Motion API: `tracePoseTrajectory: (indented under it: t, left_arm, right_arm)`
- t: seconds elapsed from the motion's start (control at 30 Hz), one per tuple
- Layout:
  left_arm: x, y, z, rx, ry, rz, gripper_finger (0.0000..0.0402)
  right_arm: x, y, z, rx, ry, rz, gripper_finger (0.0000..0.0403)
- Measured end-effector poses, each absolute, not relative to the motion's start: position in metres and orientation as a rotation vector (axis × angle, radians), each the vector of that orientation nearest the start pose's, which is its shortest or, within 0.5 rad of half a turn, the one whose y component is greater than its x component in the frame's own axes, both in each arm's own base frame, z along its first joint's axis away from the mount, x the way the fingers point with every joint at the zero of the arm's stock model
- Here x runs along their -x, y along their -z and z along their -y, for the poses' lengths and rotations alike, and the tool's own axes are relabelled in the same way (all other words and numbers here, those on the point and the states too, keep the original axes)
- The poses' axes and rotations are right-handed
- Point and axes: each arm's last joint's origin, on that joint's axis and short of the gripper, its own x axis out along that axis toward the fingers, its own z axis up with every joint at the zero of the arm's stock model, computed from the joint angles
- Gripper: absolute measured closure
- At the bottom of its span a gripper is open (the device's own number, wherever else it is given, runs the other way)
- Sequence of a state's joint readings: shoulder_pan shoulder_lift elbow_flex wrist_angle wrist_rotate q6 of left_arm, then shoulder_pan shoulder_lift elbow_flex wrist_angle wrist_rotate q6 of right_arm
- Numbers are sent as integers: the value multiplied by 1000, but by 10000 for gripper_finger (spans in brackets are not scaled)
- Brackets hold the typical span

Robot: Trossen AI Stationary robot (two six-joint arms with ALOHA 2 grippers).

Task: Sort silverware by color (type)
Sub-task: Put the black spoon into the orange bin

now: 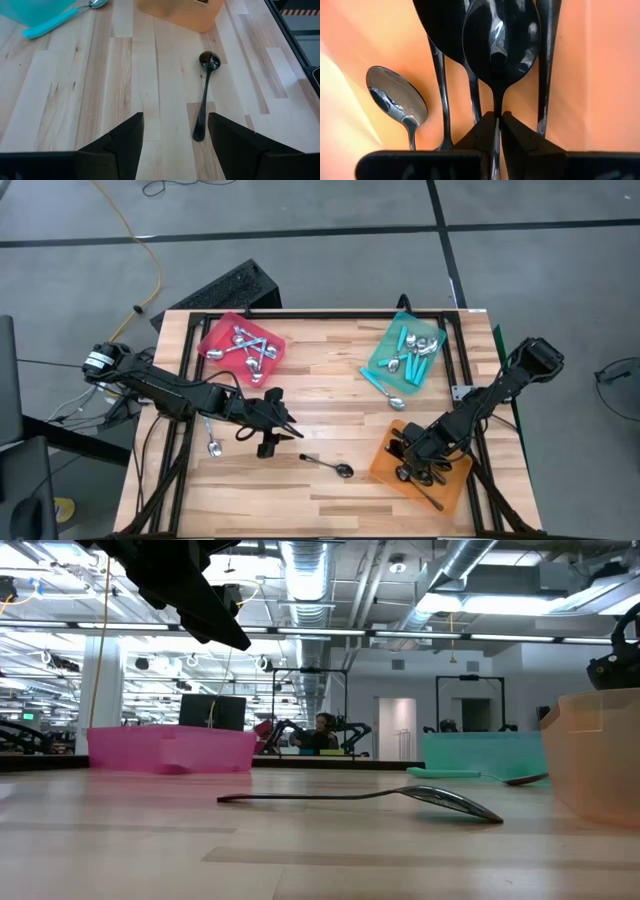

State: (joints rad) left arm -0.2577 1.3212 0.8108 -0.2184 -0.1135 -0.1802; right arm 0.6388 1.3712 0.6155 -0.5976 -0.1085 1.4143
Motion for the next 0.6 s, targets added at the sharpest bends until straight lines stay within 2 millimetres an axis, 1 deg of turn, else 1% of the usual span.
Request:
tracePoseTrajectory:
  t: [0.37,0.47,0.6]
  left_arm:
    - [-262,-228,66,35,69,-726,196]
    - [-262,-228,65,35,69,-725,196]
    - [-262,-228,66,35,69,-725,196]
  right_arm:
    - [-165,-144,-127,-785,398,-1459,347]
    - [-165,-144,-127,-786,396,-1458,337]
    - [-165,-144,-127,-786,397,-1458,309]
